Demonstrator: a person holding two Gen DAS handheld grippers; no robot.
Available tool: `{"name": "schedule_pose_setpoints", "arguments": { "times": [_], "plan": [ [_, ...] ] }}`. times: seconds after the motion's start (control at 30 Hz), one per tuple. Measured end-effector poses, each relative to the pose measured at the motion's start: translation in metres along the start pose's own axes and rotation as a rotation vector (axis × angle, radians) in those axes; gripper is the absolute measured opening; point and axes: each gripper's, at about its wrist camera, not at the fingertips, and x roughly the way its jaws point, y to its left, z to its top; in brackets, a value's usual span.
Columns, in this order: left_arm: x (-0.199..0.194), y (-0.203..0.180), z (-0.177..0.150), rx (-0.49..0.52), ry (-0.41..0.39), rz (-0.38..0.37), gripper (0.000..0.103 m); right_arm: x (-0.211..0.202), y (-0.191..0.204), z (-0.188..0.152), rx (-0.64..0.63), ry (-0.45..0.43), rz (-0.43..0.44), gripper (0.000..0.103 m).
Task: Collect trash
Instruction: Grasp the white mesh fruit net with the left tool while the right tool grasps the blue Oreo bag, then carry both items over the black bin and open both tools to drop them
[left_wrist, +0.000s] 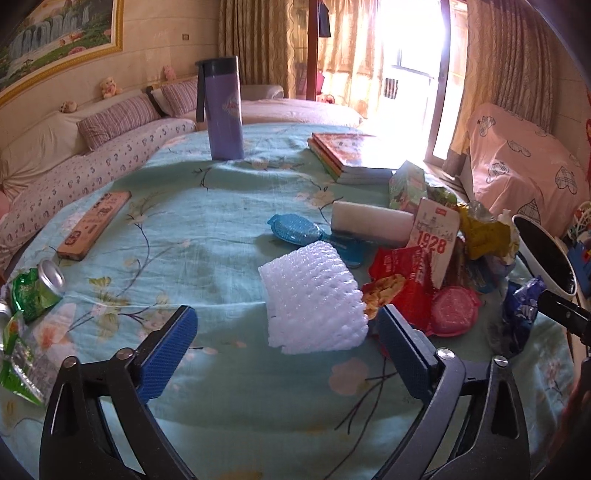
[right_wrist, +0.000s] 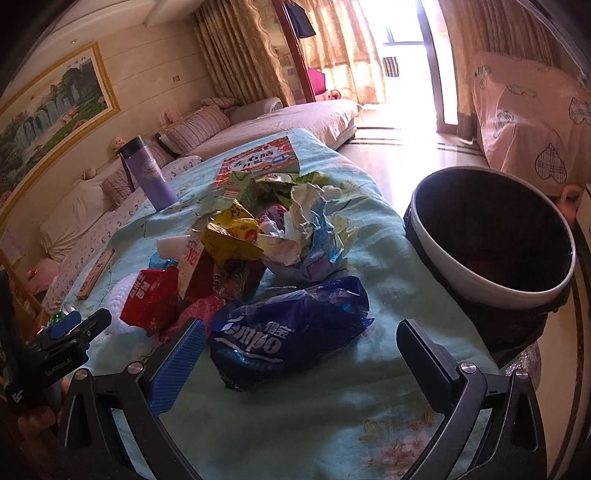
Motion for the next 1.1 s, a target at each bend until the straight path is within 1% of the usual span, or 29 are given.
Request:
{"name": "schedule_pose_setpoints", "arguments": {
  "times": [0.03, 0.07, 0.13, 0.2, 0.23, 0.27, 0.33, 0.37, 0.43, 0.57, 0.73, 0.93, 1.1],
  "plan": [
    [0.005, 0.001, 0.000, -0.004, 0.018, -0.010, 0.088, 0.005, -0.004, 0.001, 0.020, 0.017, 0.005, 0.103],
    [0.010, 0.002, 0.000, -0.007, 0.032, -0.020, 0.085, 0.010, -0.007, 0.002, 0.039, 0.034, 0.011, 0.103],
    [0.018, 0.003, 0.000, -0.013, 0.065, -0.043, 0.064, 0.020, -0.013, 0.002, 0.077, 0.068, 0.029, 0.102],
    [0.022, 0.002, -0.002, -0.014, 0.086, -0.057, 0.052, 0.028, -0.018, 0.001, 0.107, 0.093, 0.058, 0.089],
    [0.022, 0.003, -0.003, -0.015, 0.085, -0.061, 0.048, 0.029, -0.019, -0.001, 0.113, 0.098, 0.080, 0.075],
    [0.020, 0.003, -0.004, -0.015, 0.079, -0.066, 0.045, 0.030, -0.020, -0.002, 0.122, 0.101, 0.110, 0.072],
    [0.015, 0.004, -0.005, -0.013, 0.063, -0.068, 0.032, 0.026, -0.020, -0.003, 0.115, 0.086, 0.132, 0.065],
    [0.012, 0.004, -0.005, -0.016, 0.057, -0.068, 0.030, 0.022, -0.018, -0.004, 0.101, 0.074, 0.142, 0.061],
    [0.005, 0.006, -0.004, -0.023, 0.043, -0.071, 0.022, 0.014, -0.014, -0.005, 0.074, 0.051, 0.143, 0.059],
    [-0.015, 0.006, 0.000, -0.030, 0.006, -0.083, 0.018, -0.005, -0.008, -0.007, 0.029, 0.014, 0.153, 0.056],
    [-0.044, -0.009, 0.006, -0.001, -0.041, -0.141, 0.016, -0.027, -0.012, 0.002, 0.028, -0.031, 0.161, 0.056],
    [-0.071, -0.054, 0.017, 0.081, -0.077, -0.246, 0.017, -0.049, -0.030, 0.011, 0.040, -0.073, 0.145, 0.056],
    [-0.075, -0.096, 0.021, 0.151, -0.072, -0.326, 0.017, -0.061, -0.050, 0.014, 0.059, -0.098, 0.112, 0.056]
  ]
}}
